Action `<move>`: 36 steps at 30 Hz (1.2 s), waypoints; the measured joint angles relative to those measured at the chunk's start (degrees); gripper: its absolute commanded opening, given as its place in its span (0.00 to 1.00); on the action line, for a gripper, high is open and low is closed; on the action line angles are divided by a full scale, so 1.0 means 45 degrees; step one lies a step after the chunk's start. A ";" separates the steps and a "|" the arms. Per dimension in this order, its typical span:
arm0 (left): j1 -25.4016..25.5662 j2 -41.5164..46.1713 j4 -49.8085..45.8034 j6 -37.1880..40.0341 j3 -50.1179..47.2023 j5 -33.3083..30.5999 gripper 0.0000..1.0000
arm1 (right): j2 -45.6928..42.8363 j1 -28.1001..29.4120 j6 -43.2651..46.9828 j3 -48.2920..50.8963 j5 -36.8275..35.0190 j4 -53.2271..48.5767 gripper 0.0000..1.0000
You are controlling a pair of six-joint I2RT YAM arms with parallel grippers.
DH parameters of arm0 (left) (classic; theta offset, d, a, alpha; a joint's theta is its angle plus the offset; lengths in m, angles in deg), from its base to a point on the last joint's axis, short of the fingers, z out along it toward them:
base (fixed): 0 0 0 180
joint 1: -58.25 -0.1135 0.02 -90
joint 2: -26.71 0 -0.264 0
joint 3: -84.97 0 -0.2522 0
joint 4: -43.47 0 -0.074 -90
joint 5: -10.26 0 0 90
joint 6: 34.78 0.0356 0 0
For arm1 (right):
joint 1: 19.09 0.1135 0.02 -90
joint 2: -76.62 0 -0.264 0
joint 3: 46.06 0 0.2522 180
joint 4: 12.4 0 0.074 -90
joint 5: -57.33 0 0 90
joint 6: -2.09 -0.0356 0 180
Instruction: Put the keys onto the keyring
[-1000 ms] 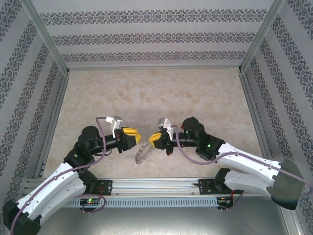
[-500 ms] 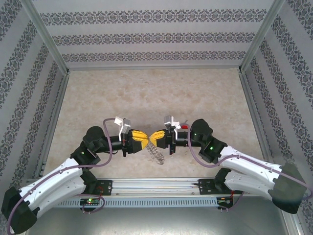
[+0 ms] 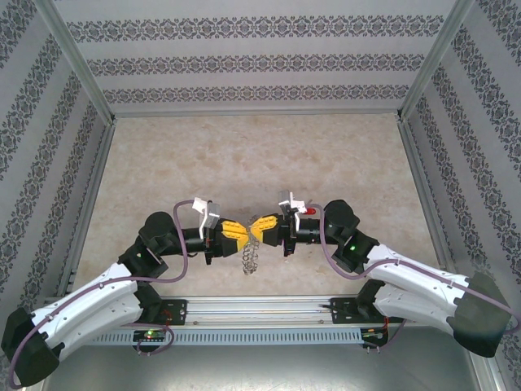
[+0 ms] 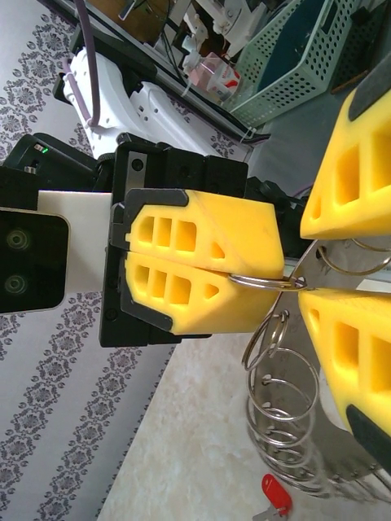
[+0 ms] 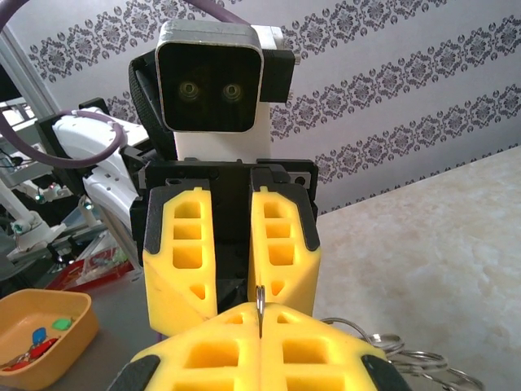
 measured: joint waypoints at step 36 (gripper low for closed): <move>0.0160 0.0049 -0.0583 0.2195 0.0364 -0.0233 0.00 | 0.0034 0.0155 0.0335 -0.0049 0.0646 -0.0452 0.24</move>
